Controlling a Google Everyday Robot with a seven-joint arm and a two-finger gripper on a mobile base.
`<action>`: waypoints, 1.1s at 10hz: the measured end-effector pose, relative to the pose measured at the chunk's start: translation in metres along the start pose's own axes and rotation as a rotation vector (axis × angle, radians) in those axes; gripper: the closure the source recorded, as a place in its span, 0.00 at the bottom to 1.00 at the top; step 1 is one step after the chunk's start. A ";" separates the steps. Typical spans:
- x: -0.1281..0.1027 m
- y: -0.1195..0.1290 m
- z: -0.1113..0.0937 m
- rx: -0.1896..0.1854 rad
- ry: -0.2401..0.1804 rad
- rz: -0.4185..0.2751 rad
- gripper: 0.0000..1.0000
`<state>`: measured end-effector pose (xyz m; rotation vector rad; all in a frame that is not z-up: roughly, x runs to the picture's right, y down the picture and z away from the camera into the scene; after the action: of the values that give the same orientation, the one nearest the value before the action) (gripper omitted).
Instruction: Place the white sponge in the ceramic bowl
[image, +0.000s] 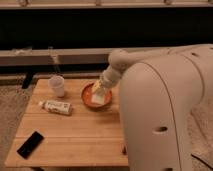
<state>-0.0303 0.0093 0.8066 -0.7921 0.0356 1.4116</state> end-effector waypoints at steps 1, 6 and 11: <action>-0.001 -0.003 0.001 0.000 -0.002 0.000 0.73; -0.004 -0.009 0.007 -0.003 -0.008 -0.003 0.53; -0.010 -0.008 0.017 -0.007 -0.009 -0.021 0.68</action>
<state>-0.0328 0.0098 0.8280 -0.7900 0.0151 1.3962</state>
